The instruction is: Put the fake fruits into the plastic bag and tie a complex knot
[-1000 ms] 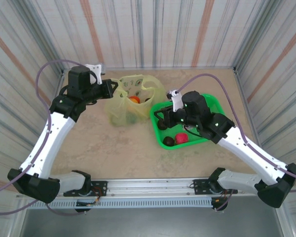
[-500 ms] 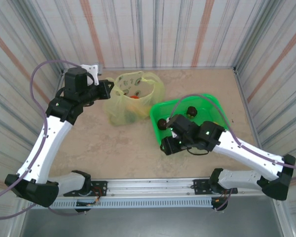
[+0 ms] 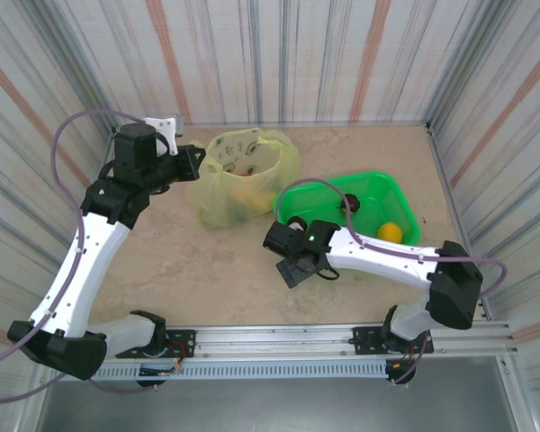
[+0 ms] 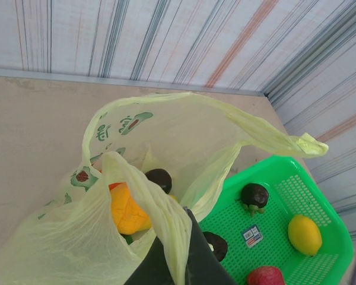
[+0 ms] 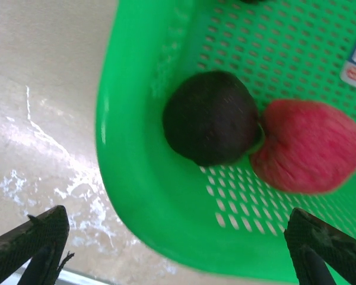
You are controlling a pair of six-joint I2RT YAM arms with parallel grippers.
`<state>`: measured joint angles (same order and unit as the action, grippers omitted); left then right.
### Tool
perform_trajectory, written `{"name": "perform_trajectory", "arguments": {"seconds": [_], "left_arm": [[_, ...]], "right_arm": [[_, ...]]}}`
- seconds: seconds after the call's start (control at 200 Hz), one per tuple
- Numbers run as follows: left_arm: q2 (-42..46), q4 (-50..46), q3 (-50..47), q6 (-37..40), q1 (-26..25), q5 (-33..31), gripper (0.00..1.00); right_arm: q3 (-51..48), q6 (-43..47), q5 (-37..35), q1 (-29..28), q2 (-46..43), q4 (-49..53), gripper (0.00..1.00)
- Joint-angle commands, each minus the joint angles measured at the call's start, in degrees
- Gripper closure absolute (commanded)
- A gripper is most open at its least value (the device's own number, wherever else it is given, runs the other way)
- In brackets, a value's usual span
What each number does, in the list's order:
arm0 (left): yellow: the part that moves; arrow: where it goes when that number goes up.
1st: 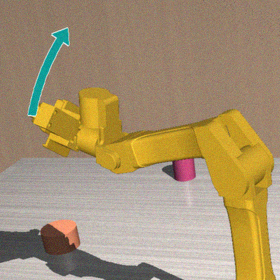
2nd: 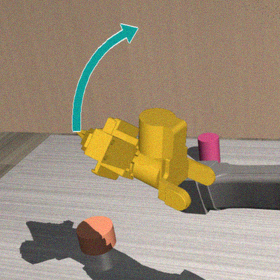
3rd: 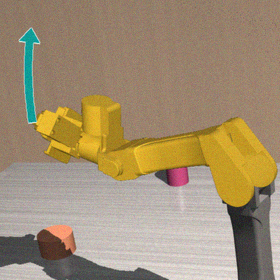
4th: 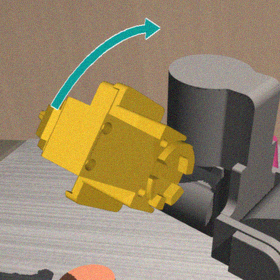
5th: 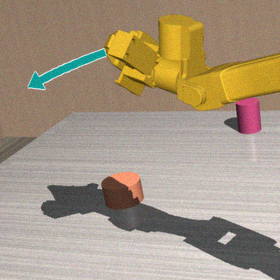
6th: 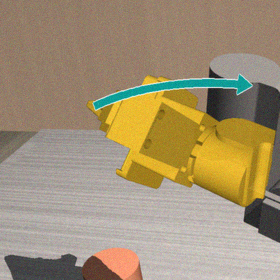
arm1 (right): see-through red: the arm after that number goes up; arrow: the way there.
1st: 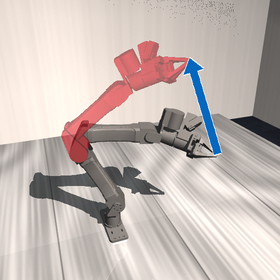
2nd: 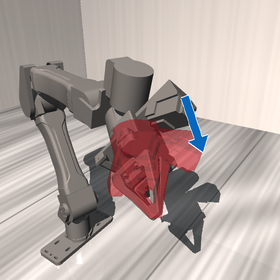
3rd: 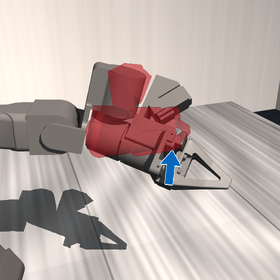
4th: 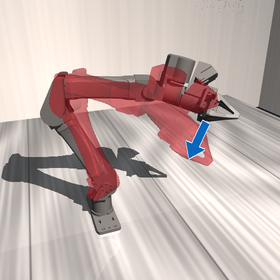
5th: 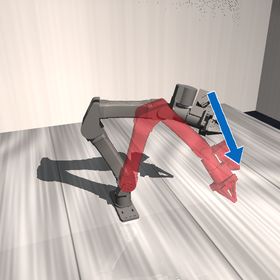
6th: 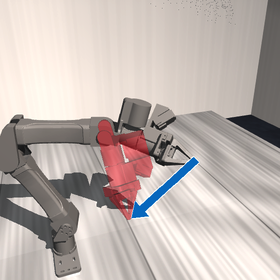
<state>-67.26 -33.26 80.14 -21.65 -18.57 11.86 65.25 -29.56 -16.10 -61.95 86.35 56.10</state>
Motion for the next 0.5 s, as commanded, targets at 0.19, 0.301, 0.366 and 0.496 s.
{"name": "perform_trajectory", "arguments": {"seconds": [0.19, 0.301, 0.366, 0.496], "left_arm": [[2.53, -0.61, 0.46, 1.26, 0.71, -1.13, 1.00], [2.16, -0.25, 0.11, 1.08, 0.65, -0.67, 1.00], [1.72, -0.16, 0.11, 0.93, 0.67, -0.28, 1.00], [1.27, -0.24, 0.56, 1.03, 0.67, -0.31, 1.00]], "right_arm": [[-3.62, -0.22, -5.19, 10.67, -2.46, -1.13, 0.26], [-6.03, -0.68, -3.83, 17.24, -7.13, -1.53, 0.24], [-6.24, -0.14, -0.59, 18.14, -9.68, -2.45, 0.16], [-6.94, -6.89, 0.29, 20.05, -17.41, -0.02, 0.16]]}}
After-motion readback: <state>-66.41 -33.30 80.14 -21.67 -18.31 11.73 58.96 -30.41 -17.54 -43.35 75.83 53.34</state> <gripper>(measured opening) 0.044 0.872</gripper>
